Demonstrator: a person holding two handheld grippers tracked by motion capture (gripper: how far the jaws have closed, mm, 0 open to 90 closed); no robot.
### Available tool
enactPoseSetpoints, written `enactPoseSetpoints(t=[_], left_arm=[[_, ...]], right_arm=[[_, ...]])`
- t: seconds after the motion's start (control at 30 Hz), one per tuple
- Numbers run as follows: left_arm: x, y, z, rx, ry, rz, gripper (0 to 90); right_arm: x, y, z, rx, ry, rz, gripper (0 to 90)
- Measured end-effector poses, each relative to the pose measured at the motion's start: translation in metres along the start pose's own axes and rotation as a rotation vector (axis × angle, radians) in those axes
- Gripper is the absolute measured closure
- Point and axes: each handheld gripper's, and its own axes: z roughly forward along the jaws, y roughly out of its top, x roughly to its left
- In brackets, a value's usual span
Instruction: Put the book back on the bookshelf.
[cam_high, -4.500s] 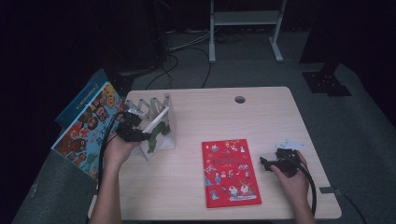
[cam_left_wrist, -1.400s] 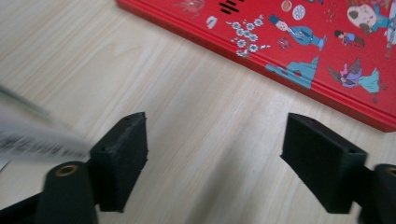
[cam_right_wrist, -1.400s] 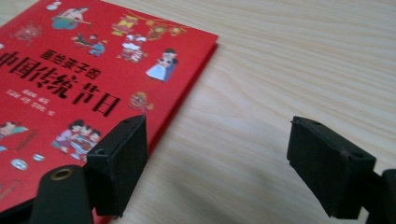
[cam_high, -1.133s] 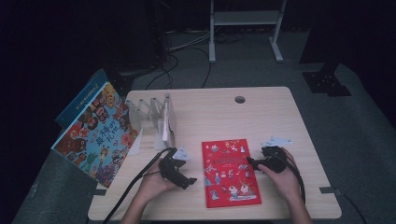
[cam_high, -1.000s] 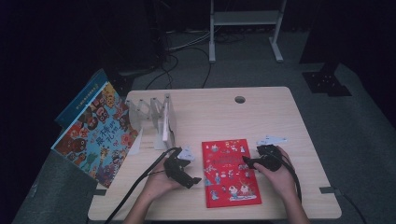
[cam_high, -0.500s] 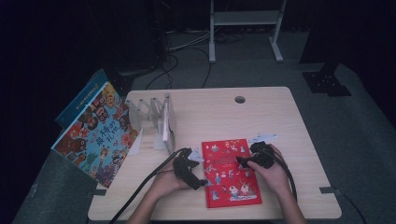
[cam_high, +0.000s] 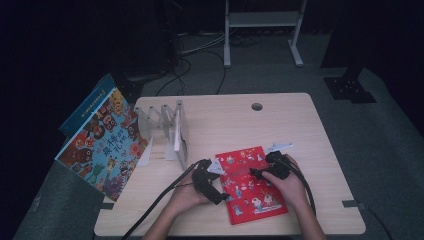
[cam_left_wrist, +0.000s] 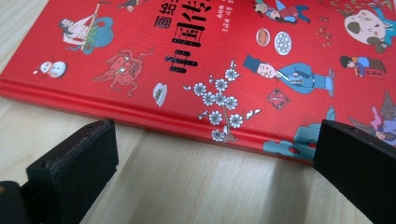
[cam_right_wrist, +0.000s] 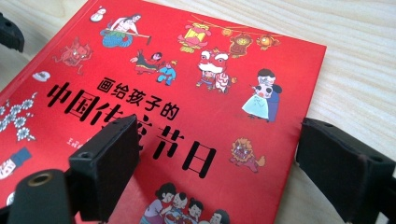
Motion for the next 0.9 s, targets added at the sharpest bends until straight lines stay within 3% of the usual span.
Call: enactPoseSetpoints(t=[0.2,0.23,0.57,0.8,0.87,0.9], left_arm=[[-0.002,0.001,-0.001,0.003,0.011,0.006,0.0],[-0.001,0.000,-0.004,0.010,0.029,0.007,0.0],[0.017,-0.004,-0.025,-0.036,0.113,-0.062,0.0],[0.025,-0.003,-0.023,-0.031,0.148,-0.101,0.0],[0.028,-0.002,-0.020,-0.028,0.150,-0.111,0.0],[0.031,0.000,-0.018,-0.028,0.144,-0.116,0.0]], right_arm=[[0.000,0.002,0.004,-0.010,0.012,-0.004,11.6],[0.000,0.003,0.008,-0.021,0.041,-0.004,12.0],[0.020,0.019,0.025,-0.005,0.109,-0.083,11.6],[0.032,0.027,0.034,0.004,0.145,-0.125,11.3],[0.032,0.027,0.034,0.010,0.143,-0.123,12.7],[0.032,0.025,0.027,0.016,0.130,-0.127,17.6]])
